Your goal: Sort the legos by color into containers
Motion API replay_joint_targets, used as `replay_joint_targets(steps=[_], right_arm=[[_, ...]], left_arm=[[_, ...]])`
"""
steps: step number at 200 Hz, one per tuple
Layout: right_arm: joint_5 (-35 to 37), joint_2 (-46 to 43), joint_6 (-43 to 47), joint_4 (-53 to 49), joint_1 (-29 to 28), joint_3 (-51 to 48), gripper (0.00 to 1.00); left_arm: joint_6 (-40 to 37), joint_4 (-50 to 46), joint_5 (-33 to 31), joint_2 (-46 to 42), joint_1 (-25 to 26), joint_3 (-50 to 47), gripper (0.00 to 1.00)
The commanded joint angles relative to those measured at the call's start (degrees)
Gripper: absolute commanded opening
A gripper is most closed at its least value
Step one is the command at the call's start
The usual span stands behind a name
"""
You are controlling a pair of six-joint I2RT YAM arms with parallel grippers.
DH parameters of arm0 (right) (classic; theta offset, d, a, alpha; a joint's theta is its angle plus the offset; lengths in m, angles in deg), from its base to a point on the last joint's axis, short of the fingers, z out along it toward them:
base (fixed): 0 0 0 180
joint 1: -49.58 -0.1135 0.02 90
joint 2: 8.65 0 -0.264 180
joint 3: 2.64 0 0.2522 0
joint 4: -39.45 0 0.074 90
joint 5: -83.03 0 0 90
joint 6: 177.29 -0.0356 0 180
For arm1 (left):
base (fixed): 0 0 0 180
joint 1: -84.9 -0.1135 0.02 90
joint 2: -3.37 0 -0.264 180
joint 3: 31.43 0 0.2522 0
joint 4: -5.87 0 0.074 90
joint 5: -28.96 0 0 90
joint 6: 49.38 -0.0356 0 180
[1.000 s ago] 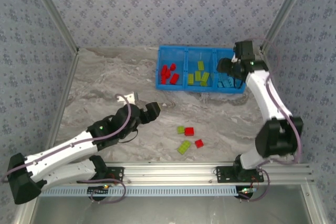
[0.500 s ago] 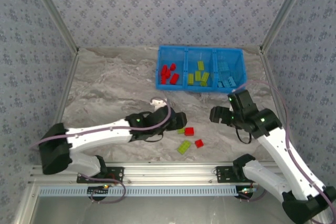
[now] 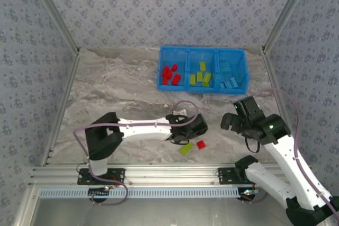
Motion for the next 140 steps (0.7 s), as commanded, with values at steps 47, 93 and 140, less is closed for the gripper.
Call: replay_joint_targets(steps=[47,93,140], right_arm=[[1.1,-3.1,-1.6,-2.4,-0.2,0.0,1.00],[0.6,-3.3,-1.7,-2.5,-0.3,-0.1,1.00],[-1.9,-3.5,-0.5,-1.6,-0.3,0.9,1.00]], left_arm=[[1.2,-8.0,2.6,10.6,-2.4,10.4,0.70],[0.6,-7.5,4.2,11.7,-2.4,10.7,0.49],[-6.1,-8.6,3.0,9.0,-2.6,13.2,0.27]])
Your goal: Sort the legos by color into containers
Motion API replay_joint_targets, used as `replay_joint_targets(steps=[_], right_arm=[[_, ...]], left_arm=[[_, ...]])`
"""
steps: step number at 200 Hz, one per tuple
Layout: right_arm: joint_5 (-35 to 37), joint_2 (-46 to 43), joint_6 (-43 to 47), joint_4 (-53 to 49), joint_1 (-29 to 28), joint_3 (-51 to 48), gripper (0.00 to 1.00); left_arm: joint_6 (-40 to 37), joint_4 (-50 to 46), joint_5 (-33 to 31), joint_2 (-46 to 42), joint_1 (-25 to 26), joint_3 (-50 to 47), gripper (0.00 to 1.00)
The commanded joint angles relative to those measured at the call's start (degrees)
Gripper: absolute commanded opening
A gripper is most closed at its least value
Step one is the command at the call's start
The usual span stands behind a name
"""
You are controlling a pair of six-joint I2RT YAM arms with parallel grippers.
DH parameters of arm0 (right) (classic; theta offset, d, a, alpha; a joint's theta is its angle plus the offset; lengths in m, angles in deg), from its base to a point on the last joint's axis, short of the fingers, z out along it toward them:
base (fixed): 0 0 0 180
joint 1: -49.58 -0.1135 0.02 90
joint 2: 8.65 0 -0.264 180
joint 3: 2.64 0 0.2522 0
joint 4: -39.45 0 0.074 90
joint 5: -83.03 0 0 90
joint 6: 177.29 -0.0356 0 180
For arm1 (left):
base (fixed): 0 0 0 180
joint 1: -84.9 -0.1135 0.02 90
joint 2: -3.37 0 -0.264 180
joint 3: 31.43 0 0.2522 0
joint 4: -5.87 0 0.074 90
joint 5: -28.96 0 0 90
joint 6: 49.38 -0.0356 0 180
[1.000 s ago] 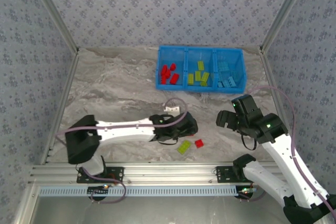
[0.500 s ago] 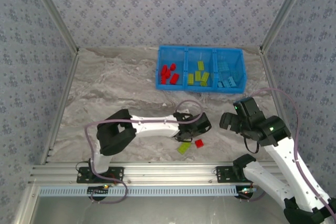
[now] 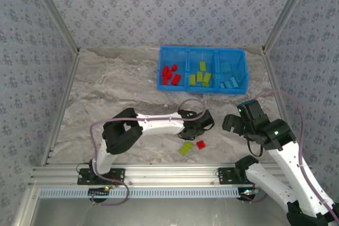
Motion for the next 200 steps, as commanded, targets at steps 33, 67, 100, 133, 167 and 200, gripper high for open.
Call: replay_joint_targets(steps=[33,67,100,133,167,200], right_arm=[[-11.6,-4.6,3.3,4.7,-0.3,1.0,0.99],[-20.9,-9.6,3.6,14.1,-0.4,0.1,0.97],[-31.2,-11.3,3.5,24.6,-0.5,-2.6,0.97],[-27.6,-11.3,2.4,24.8,-0.6,-3.2,0.97],[-22.1,-10.7,1.0,21.2,-0.6,-3.0,0.97],[-21.4,-10.5,-0.2,19.0,-0.7,-2.9,0.96]], left_arm=[[-14.0,-5.3,-6.9,-7.7,-0.6,6.4,0.24],[-24.3,-3.4,-10.1,-12.9,-5.1,6.9,0.24],[-31.7,-1.2,-11.1,-14.6,-13.1,8.1,0.24],[-37.8,2.9,-10.6,-11.8,-21.1,11.8,0.25],[-39.7,2.4,-6.8,-1.8,-28.3,23.5,0.26],[-40.0,-2.2,-1.1,10.6,-32.1,40.2,0.39]])
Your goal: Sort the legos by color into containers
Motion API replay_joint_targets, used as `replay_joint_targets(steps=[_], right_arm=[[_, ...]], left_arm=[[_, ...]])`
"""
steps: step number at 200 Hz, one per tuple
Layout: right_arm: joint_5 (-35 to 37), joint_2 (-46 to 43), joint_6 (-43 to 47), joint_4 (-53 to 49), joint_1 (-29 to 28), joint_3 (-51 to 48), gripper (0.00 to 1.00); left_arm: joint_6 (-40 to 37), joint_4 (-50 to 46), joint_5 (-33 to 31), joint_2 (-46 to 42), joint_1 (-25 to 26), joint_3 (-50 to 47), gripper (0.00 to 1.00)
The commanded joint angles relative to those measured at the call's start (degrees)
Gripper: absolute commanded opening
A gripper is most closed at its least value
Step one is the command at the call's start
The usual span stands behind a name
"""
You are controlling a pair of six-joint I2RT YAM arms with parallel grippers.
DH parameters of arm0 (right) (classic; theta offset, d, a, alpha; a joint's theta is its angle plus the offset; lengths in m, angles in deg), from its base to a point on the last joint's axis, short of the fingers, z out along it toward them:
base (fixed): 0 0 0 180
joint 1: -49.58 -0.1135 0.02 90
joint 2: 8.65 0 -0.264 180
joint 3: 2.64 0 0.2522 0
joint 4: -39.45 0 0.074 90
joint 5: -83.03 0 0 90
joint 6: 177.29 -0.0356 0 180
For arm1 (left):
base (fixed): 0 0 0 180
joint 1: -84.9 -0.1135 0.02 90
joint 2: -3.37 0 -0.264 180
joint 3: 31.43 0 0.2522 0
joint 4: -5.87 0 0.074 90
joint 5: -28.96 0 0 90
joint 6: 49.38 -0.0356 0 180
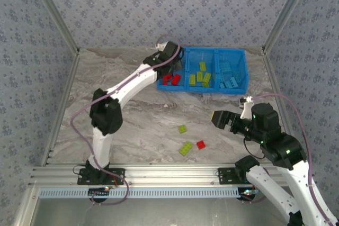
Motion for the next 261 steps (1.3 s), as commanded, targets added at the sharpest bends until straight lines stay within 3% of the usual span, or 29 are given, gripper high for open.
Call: replay_joint_targets(steps=[1,46,75,92,117,149,178,224,261], right_arm=[[1.7,0.2,-1.6,-2.4,-0.5,-0.2,0.96],[2.2,-0.3,-2.0,-5.9,-0.6,-0.2,0.96],[2.5,-0.5,-2.0,-7.0,-0.7,-0.6,0.96],[2.3,-0.4,-1.8,-7.5,-0.7,-1.2,0.96],[2.7,0.0,-1.0,-9.3,-1.1,-2.3,0.95],[3.1,0.8,-1.4,-9.9,-3.2,-4.5,0.93],[7.2,3.7,-3.0,-8.4,-9.0,-6.6,0.91],[22.3,17.4,-6.6,-4.7,-25.1,-10.7,0.90],[26.7,33.5,-6.7,2.0,-32.9,-11.2,0.82]], left_arm=[[-2.4,-3.5,4.6,6.8,-1.8,9.7,0.39],[-4.4,-12.8,4.4,14.4,-2.2,29.1,0.60],[-5.7,-14.2,4.1,10.6,-1.5,28.9,0.73],[-8.4,-13.8,3.6,6.1,-0.3,25.8,0.74],[-13.3,-8.5,3.0,-5.3,2.7,13.6,0.74],[-17.7,7.1,3.0,-25.3,6.2,-13.9,0.75],[-24.8,15.3,9.6,-42.2,7.4,-32.9,0.78],[-42.7,9.5,16.3,-63.8,10.8,-50.9,0.89],[-50.7,1.2,23.0,-75.9,12.0,-59.5,0.94]])
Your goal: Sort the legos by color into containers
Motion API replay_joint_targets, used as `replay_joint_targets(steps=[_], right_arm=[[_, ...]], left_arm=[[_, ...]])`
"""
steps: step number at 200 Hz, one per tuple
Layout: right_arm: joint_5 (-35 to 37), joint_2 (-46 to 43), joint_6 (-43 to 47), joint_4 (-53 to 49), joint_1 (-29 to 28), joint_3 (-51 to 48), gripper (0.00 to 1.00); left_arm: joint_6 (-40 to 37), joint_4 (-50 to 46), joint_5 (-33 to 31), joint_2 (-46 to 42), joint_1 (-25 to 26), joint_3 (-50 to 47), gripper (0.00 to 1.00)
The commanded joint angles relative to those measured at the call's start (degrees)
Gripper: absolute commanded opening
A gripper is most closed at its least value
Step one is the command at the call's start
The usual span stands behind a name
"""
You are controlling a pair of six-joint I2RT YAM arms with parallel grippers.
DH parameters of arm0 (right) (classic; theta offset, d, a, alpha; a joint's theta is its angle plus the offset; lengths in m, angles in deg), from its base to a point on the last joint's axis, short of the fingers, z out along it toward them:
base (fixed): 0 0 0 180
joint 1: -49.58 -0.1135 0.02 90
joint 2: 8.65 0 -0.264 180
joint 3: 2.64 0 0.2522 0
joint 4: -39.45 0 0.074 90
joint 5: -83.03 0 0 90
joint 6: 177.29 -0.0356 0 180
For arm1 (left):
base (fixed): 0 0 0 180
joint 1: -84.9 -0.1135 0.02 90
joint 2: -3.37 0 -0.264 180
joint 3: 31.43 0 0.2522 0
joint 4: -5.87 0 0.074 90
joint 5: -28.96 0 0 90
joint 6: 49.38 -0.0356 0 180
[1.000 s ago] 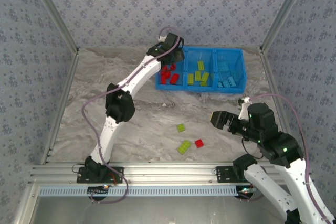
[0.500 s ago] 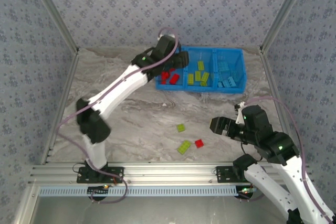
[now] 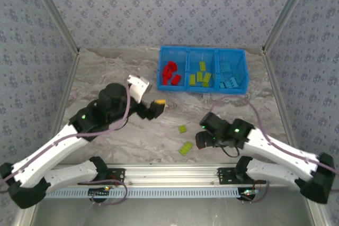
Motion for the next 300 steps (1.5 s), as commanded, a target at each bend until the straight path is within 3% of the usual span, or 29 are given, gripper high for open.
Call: replay_joint_targets(steps=[1,54,113,144,181,214,266,300], right_arm=[[6.8,7.7,-1.5,4.9,-3.4,-0.6,0.82],[7.9,22.4,-3.3,11.1,-5.8,-2.9,0.62],[5.3,20.4,-5.4,16.7,-5.8,-8.9,0.32],[6.6,17.2,-5.4,14.8,-5.4,-7.7,0.26],[11.4,10.4,-0.9,7.9,-3.9,1.8,0.24],[8.6,10.5,10.2,12.7,4.0,12.1,0.23],[3.4,28.8,26.2,18.2,15.9,33.3,0.22],[5.9,43.4,31.7,18.3,19.6,47.0,0.21]], left_arm=[[-9.4,-5.6,6.4,-5.6,0.4,-4.4,0.94],[-10.5,-9.2,11.9,-10.3,0.9,-9.0,0.96],[-11.4,-7.5,12.3,-10.7,1.0,-11.1,0.98],[-11.3,-6.9,12.2,-11.0,1.0,-11.3,0.99],[-10.2,-5.3,16.4,-13.2,1.0,-11.3,0.99],[-9.6,-0.9,21.5,-14.9,1.1,-12.6,0.99],[-3.6,3.3,21.2,-13.8,1.1,-14.6,0.99],[-1.8,-4.1,11.7,-12.7,1.2,-11.7,0.99]])
